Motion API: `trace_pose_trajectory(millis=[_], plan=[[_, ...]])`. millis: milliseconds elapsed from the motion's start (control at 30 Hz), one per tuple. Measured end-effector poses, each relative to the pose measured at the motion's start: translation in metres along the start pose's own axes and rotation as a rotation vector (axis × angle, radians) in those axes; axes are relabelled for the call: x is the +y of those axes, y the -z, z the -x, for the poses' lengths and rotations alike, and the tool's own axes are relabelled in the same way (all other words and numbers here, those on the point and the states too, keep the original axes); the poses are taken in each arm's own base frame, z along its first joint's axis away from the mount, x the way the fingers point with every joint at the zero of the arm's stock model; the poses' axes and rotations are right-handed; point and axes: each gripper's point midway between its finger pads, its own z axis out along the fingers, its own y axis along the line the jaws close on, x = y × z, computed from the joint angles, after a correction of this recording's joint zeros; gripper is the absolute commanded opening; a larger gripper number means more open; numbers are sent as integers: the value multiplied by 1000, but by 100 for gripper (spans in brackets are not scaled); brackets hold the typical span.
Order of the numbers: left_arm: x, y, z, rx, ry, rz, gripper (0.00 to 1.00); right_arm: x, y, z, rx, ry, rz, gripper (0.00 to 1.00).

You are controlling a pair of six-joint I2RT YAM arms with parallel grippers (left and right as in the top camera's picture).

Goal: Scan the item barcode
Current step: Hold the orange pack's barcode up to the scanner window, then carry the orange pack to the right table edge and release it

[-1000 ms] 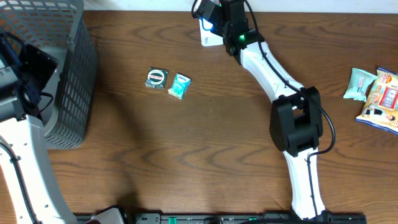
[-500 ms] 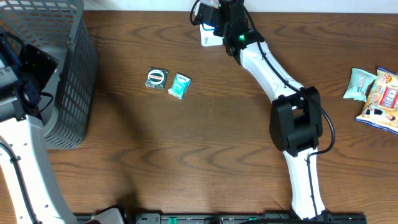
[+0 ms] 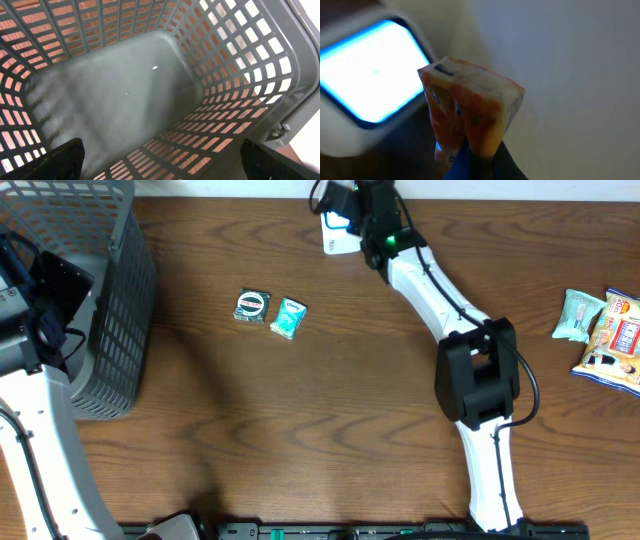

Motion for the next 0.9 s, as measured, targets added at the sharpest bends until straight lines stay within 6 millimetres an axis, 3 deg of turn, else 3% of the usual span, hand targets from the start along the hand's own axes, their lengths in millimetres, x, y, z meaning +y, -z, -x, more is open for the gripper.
trace_pose_trajectory(millis=[100,233,333,433,567,800,900], plan=[[0,0,0,0,0,1,98,-29,-8,-54,150,-102,-81,1],[0,0,0,0,0,0,98,-57,-3,-178,484,-257,-153,1],[0,0,0,0,0,0,98,-54,19,-271,731,-367,-128,1],[0,0,0,-1,0,0,98,-40,41,-331,873,-503,-61,1],[0,0,0,0,0,1,98,-43,64,-369,928,-764,-68,1],[0,0,0,0,0,0,98,-98,122,-397,905,-1072,-161,1],[0,0,0,0,0,0,98,-102,137,-418,918,-1154,-152,2]])
